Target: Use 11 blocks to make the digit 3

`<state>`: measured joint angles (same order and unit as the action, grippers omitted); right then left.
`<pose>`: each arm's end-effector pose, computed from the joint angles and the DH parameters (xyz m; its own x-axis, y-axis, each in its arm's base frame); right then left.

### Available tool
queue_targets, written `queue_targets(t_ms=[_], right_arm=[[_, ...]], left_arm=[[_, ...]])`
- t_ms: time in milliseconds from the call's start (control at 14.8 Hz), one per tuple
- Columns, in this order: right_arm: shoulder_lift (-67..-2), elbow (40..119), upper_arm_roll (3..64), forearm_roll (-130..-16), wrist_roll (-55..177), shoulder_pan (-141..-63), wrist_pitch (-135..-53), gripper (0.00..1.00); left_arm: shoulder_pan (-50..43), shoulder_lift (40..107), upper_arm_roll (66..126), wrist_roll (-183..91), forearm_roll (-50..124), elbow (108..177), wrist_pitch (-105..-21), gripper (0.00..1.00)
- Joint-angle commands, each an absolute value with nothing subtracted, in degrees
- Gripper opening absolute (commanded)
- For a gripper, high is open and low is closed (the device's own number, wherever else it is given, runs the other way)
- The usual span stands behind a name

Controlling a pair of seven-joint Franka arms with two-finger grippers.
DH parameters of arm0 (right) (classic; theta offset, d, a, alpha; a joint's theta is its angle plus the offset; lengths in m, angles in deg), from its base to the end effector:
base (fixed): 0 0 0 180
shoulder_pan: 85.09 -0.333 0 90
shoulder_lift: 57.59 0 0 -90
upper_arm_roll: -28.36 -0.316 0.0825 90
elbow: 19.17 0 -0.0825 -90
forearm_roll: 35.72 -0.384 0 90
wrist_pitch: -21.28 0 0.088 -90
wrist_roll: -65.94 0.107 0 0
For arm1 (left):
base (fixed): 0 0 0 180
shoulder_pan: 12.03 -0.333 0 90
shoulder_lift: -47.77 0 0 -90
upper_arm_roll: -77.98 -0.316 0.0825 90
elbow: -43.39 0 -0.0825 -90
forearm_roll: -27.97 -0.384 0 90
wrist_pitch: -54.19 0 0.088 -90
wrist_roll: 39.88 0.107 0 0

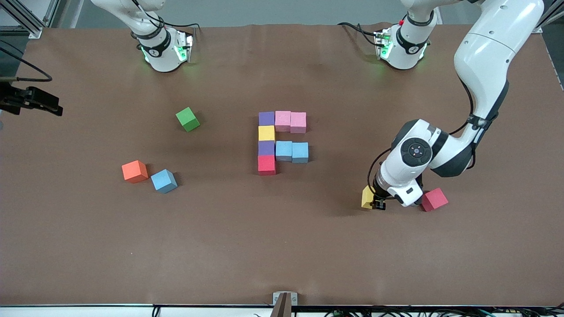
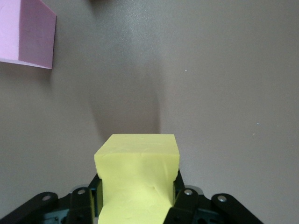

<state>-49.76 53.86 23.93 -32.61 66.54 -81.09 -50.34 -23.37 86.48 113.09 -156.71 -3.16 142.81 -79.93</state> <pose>0.5604 -0.0066 0.6578 0.9870 -0.0192 -0.1594 -0.0122 -0.9989 0.0447 0.6351 -0.2228 0.2520 0.1945 0.9809 0.0037 0.9763 -0.1940 0.0963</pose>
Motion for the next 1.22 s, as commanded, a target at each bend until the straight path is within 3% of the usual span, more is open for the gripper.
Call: queue_targets(t_ms=[0,1148], right_arm=[[-50.29,53.34,24.15,-33.60,65.94,-81.92,-47.98,1.00],[-51.96,57.82,27.57,-33.43,63.13,-85.18,-56.68,1.00]], left_arm=[[-23.19,86.62,113.31,-156.77,-2.26,142.00,-78.96,0.41],[-23.10,86.88,113.14,-156.77,-2.26,141.56,-79.05,0.41]])
